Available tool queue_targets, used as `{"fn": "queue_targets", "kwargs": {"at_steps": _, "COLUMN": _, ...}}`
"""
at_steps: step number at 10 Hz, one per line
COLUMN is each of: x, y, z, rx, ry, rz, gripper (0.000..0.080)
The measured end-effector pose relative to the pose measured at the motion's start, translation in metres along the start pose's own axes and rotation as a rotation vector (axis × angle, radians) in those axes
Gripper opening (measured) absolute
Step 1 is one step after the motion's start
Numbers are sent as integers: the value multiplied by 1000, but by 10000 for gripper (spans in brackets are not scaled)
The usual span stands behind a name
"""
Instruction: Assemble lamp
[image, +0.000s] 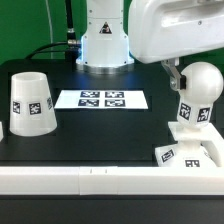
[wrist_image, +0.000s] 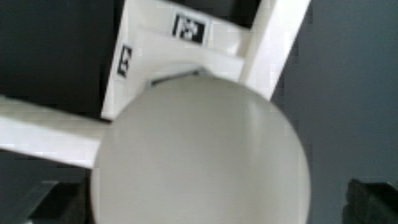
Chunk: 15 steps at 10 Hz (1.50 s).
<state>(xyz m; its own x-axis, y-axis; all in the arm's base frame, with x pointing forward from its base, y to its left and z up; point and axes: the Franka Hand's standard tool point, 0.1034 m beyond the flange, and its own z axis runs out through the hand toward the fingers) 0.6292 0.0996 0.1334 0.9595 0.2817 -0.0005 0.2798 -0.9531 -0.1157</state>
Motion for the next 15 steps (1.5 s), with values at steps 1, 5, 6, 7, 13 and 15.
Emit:
{"fn": "queue_targets", "kwargs": {"at_steps": 1, "x": 1, "y": 2, "z": 2, "rx": 6, "ry": -24, "rz": 2, "gripper": 698}}
{"fn": "queue_targets", "kwargs": {"at_steps": 5, "x": -3, "y": 5, "z": 10, "rx": -16, "ry": -14, "rz": -56, "gripper": 698}}
{"fn": "queue_targets", "kwargs": {"at_steps": 6, "x": -4, "y": 7, "z": 10, "rx": -16, "ry": -15, "rz": -69, "gripper": 698}}
{"fn": "queue_targets", "kwargs": {"at_steps": 7, "x": -5, "y": 10, "z": 10, "rx": -16, "ry": -15, "rz": -67, "gripper": 698}}
{"fn": "queue_targets", "kwargs": {"at_steps": 13, "x": -5, "y": 11, "z": 11, "rx": -13, "ry": -16, "rz": -37, "gripper": 698}}
{"fn": "queue_targets", "kwargs": {"at_steps": 15, "x": -5, "y": 10, "z": 12, "rx": -9, "ry": -15, "rz": 42, "gripper": 698}}
